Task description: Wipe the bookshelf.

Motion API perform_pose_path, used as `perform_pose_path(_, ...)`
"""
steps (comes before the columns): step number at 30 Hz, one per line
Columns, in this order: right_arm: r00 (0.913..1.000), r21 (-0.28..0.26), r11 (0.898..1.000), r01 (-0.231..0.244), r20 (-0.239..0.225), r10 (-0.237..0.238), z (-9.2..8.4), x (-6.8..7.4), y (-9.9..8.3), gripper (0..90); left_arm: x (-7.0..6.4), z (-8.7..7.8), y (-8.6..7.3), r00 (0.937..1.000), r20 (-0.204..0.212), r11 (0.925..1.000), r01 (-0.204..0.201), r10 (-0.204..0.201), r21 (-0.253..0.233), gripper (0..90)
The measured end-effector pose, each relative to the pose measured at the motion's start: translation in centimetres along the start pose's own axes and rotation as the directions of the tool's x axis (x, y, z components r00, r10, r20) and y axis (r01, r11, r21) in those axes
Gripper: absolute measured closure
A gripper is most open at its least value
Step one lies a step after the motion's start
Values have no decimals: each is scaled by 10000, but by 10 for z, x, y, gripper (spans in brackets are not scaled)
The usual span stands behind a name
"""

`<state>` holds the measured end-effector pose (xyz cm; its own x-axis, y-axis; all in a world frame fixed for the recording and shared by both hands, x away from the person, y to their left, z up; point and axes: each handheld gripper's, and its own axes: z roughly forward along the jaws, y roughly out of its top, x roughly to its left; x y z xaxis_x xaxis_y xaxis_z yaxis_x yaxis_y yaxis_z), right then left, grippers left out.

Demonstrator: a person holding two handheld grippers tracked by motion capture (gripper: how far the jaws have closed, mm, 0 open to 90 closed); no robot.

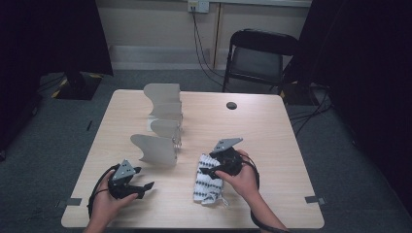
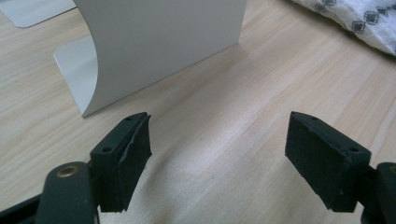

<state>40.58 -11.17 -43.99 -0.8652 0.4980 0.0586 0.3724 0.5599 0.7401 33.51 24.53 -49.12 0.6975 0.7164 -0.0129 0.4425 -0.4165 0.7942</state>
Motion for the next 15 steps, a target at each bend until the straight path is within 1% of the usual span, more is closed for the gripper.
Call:
perform_pose_path(1,10000,1,10000,-83,-4,83,2,0,0,274,1,0,0,10000,-17,10000,-26,26,39,219)
perform_pose_path(2,9998,229,9996,192,-64,-191,8,3,-2,279,1,-1,-1,10000,-23,10000,7,-7,47,219)
perform_pose_path(3,9998,229,9996,192,-64,-191,8,3,-2,279,1,-1,-1,10000,-15,10000,-18,18,36,219)
perform_pose_path(5,9993,497,9981,356,-148,-349,14,6,-8,305,1,-1,-2,10000,-38,10000,38,-38,5,219)
perform_pose_path(6,9994,676,9974,257,-232,-242,18,6,-15,314,1,-2,-2,10000,-42,10000,35,-35,17,219)
perform_pose_path(8,9995,708,9973,191,-258,-173,19,5,-18,322,1,-2,-2,10000,-72,10000,13,-12,39,219)
perform_pose_path(9,9997,725,9973,150,-220,-134,21,5,-21,334,2,-2,-2,9999,-103,10000,2,-2,48,219)
perform_pose_path(11,9998,924,9955,198,-117,-188,23,3,-28,350,2,-3,-1,9999,-109,10000,-5,5,0,219)
perform_pose_path(13,9998,940,9954,179,-87,-172,22,1,-30,354,2,-4,0,9999,-91,10000,45,-45,-14,219)
perform_pose_path(14,9995,1055,9940,285,67,-294,20,-1,-32,361,3,-4,0,9999,-110,10000,35,-36,-21,219)
perform_pose_path(15,9995,1055,9940,285,67,-294,20,-1,-32,361,3,-4,0,9999,-115,10000,-8,8,-3,219)
